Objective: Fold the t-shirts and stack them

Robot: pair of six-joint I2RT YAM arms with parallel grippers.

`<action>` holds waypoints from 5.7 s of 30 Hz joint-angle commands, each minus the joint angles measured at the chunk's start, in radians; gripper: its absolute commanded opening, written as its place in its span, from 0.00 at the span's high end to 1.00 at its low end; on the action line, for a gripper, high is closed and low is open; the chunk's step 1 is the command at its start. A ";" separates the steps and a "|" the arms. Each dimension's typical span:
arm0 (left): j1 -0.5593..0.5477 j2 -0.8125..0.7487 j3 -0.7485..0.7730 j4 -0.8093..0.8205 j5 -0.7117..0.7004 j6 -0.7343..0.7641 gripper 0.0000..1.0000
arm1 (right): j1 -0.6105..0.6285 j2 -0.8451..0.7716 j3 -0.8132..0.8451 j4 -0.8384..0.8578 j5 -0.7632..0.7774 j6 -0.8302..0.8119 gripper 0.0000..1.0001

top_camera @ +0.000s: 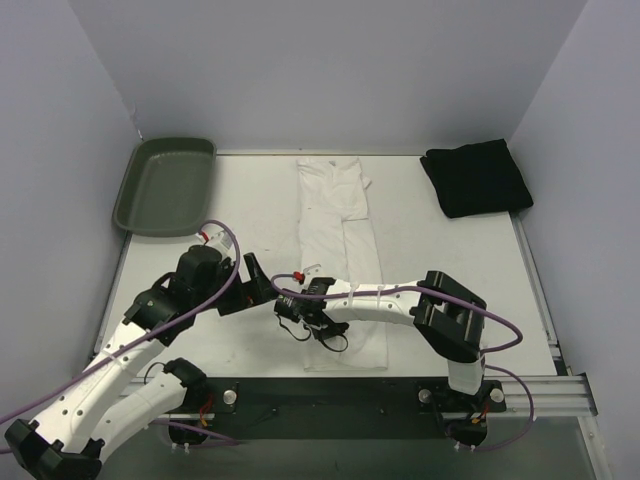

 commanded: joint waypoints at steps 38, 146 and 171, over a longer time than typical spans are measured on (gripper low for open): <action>0.007 0.003 -0.006 0.075 0.075 -0.007 0.02 | 0.081 -0.168 0.032 -0.030 0.120 0.105 0.12; -0.485 0.218 -0.534 0.690 -0.070 -0.416 0.06 | -0.062 -0.906 -0.613 -0.040 0.258 0.299 0.15; -0.540 0.442 -0.541 0.871 -0.048 -0.476 1.00 | -0.062 -0.923 -0.676 0.007 0.230 0.315 0.15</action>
